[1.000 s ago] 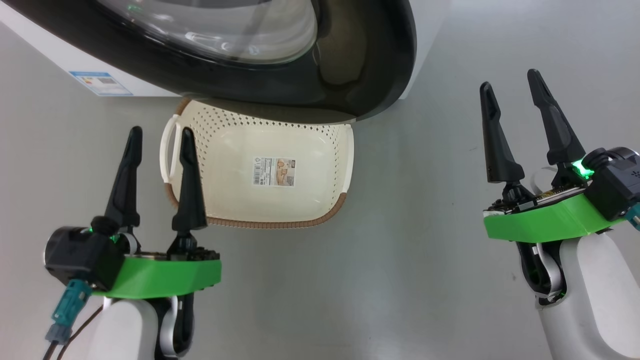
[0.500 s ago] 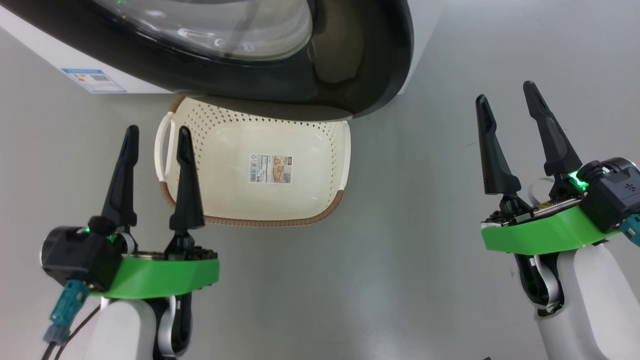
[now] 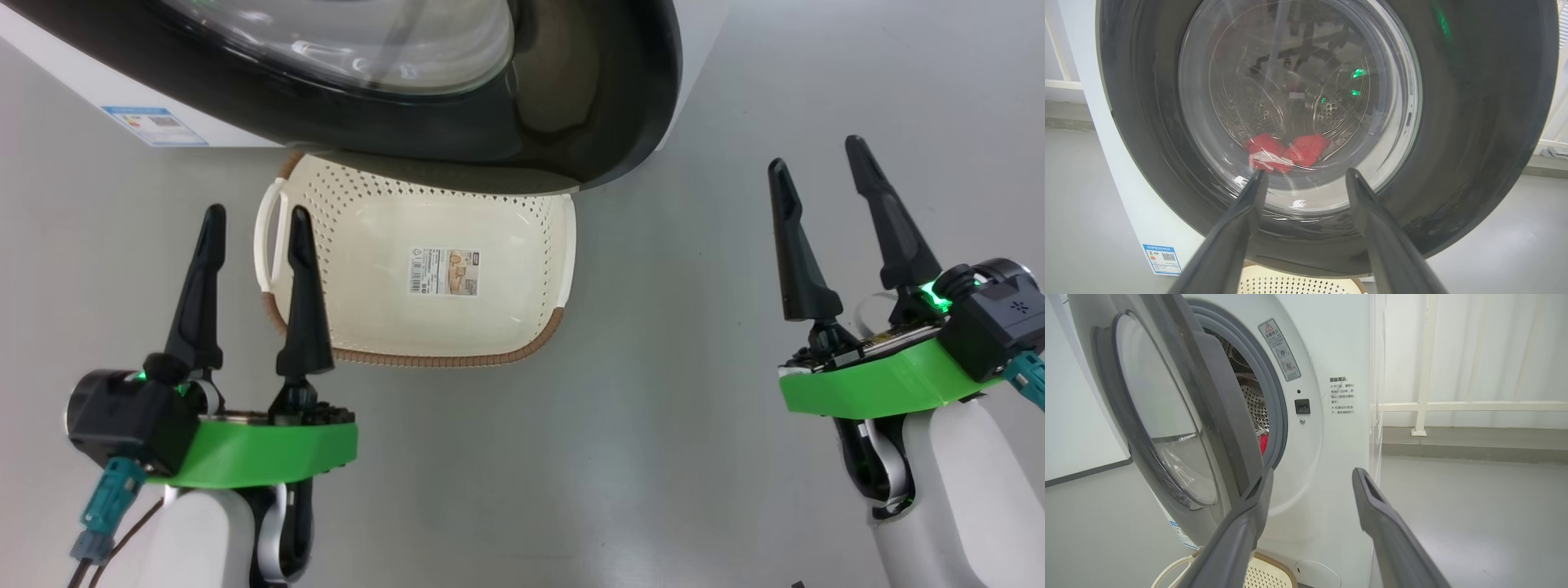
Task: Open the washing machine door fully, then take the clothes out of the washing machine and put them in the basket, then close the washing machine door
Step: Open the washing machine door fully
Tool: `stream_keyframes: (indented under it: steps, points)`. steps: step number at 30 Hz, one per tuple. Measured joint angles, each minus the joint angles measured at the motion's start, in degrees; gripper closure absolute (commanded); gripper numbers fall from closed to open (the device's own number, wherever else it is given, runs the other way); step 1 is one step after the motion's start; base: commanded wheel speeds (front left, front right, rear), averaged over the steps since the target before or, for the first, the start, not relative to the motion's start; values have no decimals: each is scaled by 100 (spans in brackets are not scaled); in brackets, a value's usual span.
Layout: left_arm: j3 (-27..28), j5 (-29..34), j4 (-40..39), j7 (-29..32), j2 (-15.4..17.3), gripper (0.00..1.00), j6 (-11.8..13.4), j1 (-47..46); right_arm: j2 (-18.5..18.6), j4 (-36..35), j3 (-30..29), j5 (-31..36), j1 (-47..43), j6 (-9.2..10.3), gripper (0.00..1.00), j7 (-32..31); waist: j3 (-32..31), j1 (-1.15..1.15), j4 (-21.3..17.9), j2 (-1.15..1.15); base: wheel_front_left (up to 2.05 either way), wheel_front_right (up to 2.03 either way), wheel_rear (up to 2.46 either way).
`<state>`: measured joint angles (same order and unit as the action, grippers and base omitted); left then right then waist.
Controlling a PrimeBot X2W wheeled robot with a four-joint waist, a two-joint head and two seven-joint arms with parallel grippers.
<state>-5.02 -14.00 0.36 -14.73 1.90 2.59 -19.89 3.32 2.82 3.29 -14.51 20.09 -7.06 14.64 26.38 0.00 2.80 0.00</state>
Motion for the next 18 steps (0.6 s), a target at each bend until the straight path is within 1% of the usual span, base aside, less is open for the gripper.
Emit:
stream_keyframes:
  steps: [1, 2, 3, 6, 10, 12, 16, 18]
  points:
    - [0, 0, 0, 0, 0, 0, 0, 0, 0, 11, 18, -14, 1, 0, 77, 0, 1, 0, 2, 0, 0, 0, 0]
    - [-2, 0, 0, 0, 0, 0, 0, 0, 0, 47, 48, -121, 1, 0, 100, 0, 0, 0, 5, 0, 0, 0, 0]
    - [-2, 0, 0, 0, 0, 0, 0, 0, 0, 91, 78, -271, 1, 0, 100, 0, 0, 0, 8, 0, 0, 0, 0]
    - [-7, 0, -1, 0, 0, 0, 0, 0, -1, 162, 116, -438, 15, 0, 100, 0, 12, 0, 17, 0, 0, 0, 0]
    - [-13, 0, -3, 0, -1, 0, 0, -1, 1, 278, 197, -1262, 147, 0, 100, 0, 48, 0, 36, 0, 0, 0, 0]
    - [-23, -1, -3, 0, 0, 0, 0, -2, 1, 381, 322, -1982, 365, 0, 100, 0, 65, 0, 50, 0, 0, 0, 0]
    - [-51, -2, -2, 0, 0, 0, 0, -4, 7, 610, 577, -3107, 856, 0, 100, -2, 93, 0, 79, 0, 0, 0, 0]
    - [-65, -4, 0, 0, -1, 0, 0, -7, 14, 660, 644, -3819, 1105, 0, 100, -142, 108, 0, 104, 0, 0, 0, 0]
